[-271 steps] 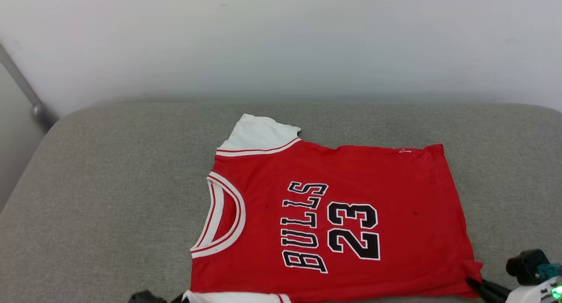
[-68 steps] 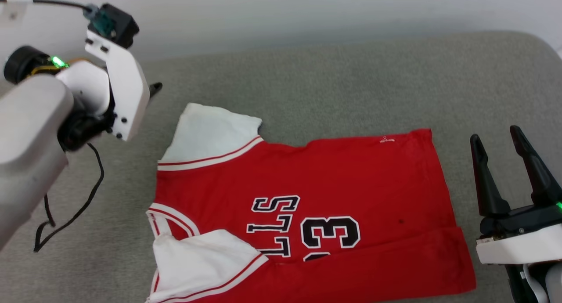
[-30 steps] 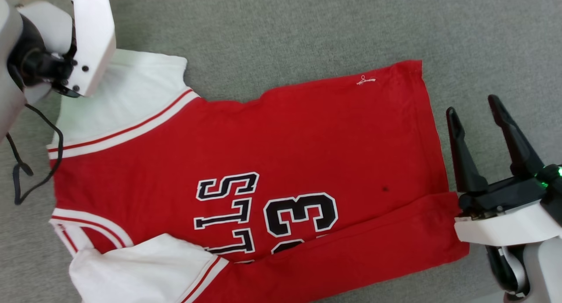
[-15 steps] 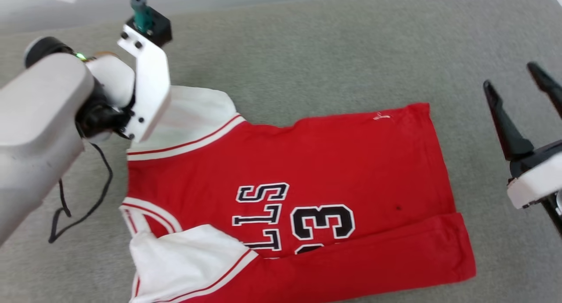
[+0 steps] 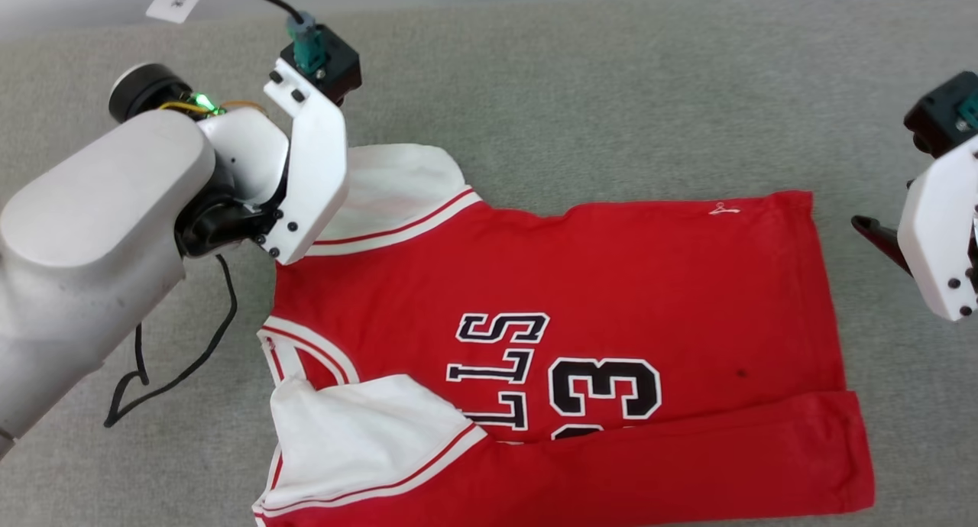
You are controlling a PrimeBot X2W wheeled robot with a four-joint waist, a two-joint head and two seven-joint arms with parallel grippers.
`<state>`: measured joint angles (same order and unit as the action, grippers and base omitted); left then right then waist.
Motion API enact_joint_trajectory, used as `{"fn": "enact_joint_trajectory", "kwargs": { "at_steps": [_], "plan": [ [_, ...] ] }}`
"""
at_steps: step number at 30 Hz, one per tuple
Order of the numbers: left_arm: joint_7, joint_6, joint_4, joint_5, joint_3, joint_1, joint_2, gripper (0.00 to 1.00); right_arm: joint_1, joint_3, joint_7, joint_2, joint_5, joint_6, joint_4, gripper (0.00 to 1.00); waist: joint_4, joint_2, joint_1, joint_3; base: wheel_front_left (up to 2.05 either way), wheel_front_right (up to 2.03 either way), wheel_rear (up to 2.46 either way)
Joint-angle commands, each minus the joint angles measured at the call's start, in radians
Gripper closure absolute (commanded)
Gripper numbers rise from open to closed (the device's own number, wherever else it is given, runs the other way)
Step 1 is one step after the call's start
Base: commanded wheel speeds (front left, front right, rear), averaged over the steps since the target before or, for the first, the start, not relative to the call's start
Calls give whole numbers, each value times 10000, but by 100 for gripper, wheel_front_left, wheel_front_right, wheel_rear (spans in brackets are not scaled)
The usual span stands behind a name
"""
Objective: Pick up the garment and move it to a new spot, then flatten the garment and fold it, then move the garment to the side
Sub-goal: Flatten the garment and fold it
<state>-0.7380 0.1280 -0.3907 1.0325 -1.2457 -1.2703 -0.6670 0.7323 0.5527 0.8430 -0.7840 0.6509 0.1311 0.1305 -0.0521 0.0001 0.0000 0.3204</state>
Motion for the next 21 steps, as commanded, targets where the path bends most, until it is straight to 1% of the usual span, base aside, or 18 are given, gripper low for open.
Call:
{"fn": "enact_joint_trajectory", "kwargs": {
  "at_steps": [1, 4, 8, 14, 17, 21],
  "plan": [
    [62, 12, 34, -49, -15, -108, 35, 100, 245, 198, 245, -34, 138, -8, 121, 0, 156, -1, 0, 189, 0, 0, 0],
    [176, 11, 160, -74, -94, -251, 76, 100, 911, 761, 1012, -63, 539, -8, 568, 0, 319, -1, 0, 458, 0, 0, 0],
    [269, 11, 284, -96, -181, -462, 163, 100, 1584, 1171, 1727, 196, 976, -8, 1315, 0, 534, -1, 0, 811, 0, 0, 0],
    [399, 12, 407, -41, -253, -801, 324, 100, 2168, 1617, 1670, 558, 1047, -8, 2131, 0, 876, -1, 0, 1349, 0, 0, 0],
    [498, 12, 376, -92, -270, -924, 360, 100, 2033, 2195, 1706, 541, 1194, -4, 2290, 0, 977, -1, 0, 1543, 0, 0, 0],
    [640, 12, 284, -85, -298, -960, 375, 100, 1710, 2793, 1425, 597, 1575, -4, 2543, 0, 990, -1, 0, 1650, 0, 0, 0]
  ]
}}
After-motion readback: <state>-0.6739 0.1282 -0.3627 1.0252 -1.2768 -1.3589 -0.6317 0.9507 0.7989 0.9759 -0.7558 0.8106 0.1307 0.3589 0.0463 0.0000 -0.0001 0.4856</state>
